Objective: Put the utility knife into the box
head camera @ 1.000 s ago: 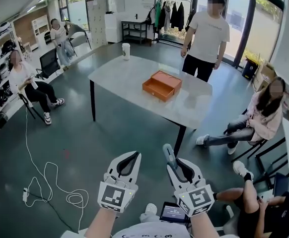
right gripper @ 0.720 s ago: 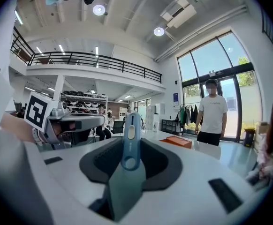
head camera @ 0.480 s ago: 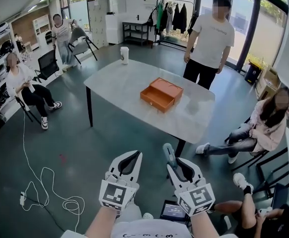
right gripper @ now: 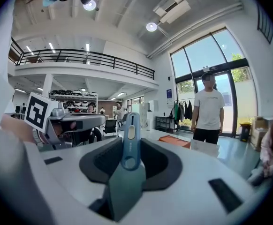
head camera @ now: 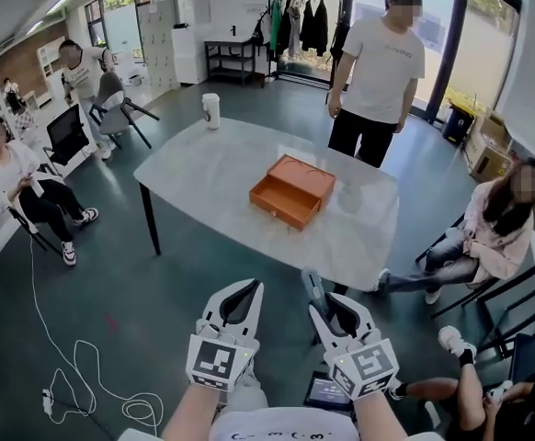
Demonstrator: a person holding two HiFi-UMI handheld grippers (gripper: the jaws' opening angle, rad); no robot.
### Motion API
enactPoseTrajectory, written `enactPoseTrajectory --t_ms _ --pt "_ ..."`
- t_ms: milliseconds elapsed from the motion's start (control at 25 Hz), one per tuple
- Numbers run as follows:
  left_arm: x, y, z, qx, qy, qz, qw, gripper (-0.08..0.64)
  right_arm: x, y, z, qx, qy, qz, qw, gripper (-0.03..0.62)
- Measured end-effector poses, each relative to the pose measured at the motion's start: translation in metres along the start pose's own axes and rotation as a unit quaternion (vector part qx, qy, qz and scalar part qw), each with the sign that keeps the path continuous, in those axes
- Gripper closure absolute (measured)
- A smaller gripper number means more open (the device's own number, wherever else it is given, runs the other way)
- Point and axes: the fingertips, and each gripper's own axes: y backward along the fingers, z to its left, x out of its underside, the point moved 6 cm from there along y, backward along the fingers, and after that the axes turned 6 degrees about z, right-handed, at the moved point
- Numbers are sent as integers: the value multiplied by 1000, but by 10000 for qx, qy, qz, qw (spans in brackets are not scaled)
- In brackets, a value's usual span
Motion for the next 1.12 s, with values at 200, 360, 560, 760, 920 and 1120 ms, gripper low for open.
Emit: enactPoseTrajectory --t_ms 200,360,560,760,920,1120 --pt "1 -51 51 189 -129 4 9997 545 -11 -59 -20 152 -60 49 9999 460" --pt "1 -88 90 367 -148 25 9992 545 -22 -104 -36 316 -234 65 9992 460" --pt "13 -128 130 640 -171 44 9978 545 -24 -155 -50 573 -329 98 9978 460" --pt "28 -164 158 844 -121 126 9963 545 -22 -194 -64 710 -435 200 9963 460" --pt "38 -186 167 985 -43 270 9948 545 -18 -209 -77 801 -554 346 9946 460" --pt "50 -219 176 1019 17 400 9940 545 -11 -231 -106 841 -666 439 9933 460"
